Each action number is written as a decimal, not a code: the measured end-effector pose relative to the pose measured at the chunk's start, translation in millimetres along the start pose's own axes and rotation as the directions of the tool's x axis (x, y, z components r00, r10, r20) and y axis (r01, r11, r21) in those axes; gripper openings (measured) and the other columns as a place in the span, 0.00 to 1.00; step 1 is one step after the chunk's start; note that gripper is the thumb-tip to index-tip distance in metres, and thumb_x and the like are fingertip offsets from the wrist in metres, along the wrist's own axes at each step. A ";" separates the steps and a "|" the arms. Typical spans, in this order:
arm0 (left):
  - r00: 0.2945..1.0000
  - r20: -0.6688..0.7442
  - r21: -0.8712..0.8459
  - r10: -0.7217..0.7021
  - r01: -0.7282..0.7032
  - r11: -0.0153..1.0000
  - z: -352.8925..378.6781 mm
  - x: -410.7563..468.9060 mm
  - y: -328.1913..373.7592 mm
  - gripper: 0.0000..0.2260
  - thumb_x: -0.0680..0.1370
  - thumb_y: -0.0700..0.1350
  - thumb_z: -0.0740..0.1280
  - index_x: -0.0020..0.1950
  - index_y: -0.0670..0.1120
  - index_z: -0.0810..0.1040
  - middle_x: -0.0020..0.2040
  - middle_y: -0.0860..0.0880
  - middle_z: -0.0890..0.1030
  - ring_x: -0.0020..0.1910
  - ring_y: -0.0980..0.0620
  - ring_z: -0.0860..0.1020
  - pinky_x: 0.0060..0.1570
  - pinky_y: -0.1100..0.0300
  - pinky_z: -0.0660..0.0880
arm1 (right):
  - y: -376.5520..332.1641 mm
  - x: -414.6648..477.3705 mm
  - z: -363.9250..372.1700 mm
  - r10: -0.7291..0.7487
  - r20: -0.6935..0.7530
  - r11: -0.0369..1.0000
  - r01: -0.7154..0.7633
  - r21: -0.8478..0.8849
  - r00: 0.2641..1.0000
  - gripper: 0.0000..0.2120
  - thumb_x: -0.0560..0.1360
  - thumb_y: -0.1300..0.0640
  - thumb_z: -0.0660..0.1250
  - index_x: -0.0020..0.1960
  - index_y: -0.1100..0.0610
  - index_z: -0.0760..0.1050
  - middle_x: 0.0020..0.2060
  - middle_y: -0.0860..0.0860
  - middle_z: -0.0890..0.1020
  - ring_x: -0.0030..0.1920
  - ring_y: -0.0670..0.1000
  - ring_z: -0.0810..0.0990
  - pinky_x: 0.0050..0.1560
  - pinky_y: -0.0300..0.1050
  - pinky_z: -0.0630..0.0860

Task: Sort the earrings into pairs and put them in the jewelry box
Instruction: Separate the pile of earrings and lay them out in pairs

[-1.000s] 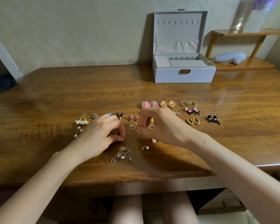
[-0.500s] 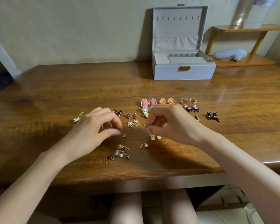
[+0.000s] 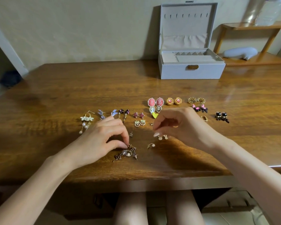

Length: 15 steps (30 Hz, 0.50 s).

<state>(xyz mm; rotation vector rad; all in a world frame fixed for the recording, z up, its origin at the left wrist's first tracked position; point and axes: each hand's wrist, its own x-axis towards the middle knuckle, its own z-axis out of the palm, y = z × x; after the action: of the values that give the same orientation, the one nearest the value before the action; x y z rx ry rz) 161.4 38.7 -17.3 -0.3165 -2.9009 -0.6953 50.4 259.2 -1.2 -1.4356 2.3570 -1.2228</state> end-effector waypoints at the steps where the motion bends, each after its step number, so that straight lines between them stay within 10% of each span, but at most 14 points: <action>1: 1.000 -0.013 -0.005 -0.011 0.011 1.000 0.5 0.5 -0.9 0.04 0.72 0.47 0.69 0.39 0.55 0.77 0.43 0.60 0.75 0.49 0.57 0.73 0.52 0.61 0.70 | -0.1 -0.2 -0.1 0.007 -0.002 1.000 -0.007 0.009 1.000 0.04 0.67 0.62 0.75 0.41 0.58 0.81 0.35 0.48 0.82 0.35 0.44 0.79 0.37 0.34 0.76; 15: 0.996 -0.086 0.056 0.011 -0.006 0.998 2.7 1.2 -8.9 0.04 0.71 0.43 0.70 0.40 0.52 0.78 0.41 0.59 0.75 0.46 0.58 0.71 0.47 0.59 0.72 | 2.9 -1.7 1.9 0.004 -0.030 0.990 0.000 0.143 1.000 0.06 0.66 0.60 0.74 0.41 0.63 0.82 0.36 0.54 0.82 0.33 0.51 0.82 0.36 0.45 0.81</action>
<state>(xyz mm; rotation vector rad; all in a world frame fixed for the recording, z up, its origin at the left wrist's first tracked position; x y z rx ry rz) 157.9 32.4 -23.3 -0.2844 -2.8294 -0.6097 50.2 260.2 -4.9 -1.3788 2.2373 -1.3915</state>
